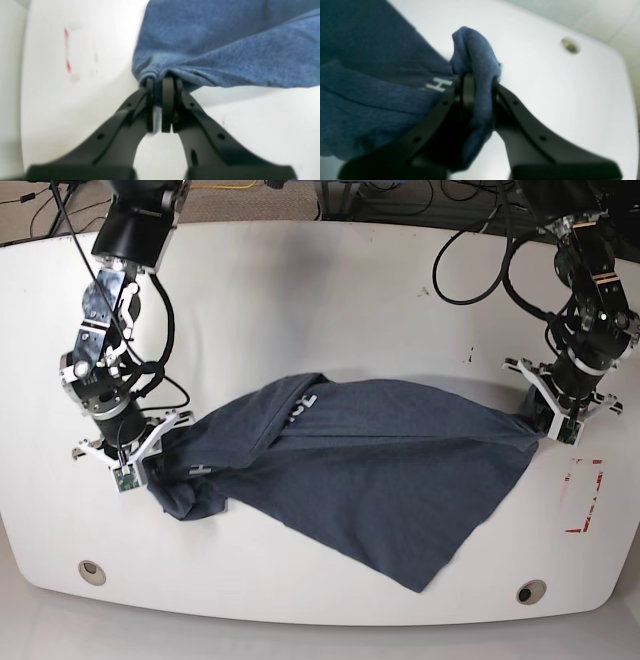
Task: Layout the t-shirt on the table in an organized manner, then fold the t-shirt properly
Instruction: 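Lower the stretched navy shirt onto the table and open the left gripper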
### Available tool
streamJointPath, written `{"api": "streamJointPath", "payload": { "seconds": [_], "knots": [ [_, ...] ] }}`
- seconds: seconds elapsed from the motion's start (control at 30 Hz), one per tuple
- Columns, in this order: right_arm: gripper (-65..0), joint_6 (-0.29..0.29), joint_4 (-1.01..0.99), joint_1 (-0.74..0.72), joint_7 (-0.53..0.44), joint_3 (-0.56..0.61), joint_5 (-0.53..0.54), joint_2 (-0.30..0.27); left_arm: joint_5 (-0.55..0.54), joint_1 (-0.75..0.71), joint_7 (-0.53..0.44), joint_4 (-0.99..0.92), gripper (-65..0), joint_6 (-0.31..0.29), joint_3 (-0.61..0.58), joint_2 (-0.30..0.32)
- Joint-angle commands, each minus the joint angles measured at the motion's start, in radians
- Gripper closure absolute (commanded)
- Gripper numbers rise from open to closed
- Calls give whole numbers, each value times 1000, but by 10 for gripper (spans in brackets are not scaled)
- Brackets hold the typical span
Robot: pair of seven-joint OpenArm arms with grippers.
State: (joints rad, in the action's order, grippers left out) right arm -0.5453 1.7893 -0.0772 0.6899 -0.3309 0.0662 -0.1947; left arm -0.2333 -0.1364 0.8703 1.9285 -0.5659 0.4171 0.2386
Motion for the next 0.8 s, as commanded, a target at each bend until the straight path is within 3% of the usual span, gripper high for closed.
{"api": "streamJointPath", "payload": {
  "seconds": [0.0,0.37,0.77],
  "knots": [
    [-2,14,53,30,-35,-32,5,16,19,-39,-27,19,-1,-12,32,18],
    [-2,12,117,221,-35,-64,5,102,24,-199,-43,19,-4,-130,164,21],
    [-2,17,157,345,-35,-64,5,172,24,-305,-41,19,-10,-132,194,23]
  ]
}}
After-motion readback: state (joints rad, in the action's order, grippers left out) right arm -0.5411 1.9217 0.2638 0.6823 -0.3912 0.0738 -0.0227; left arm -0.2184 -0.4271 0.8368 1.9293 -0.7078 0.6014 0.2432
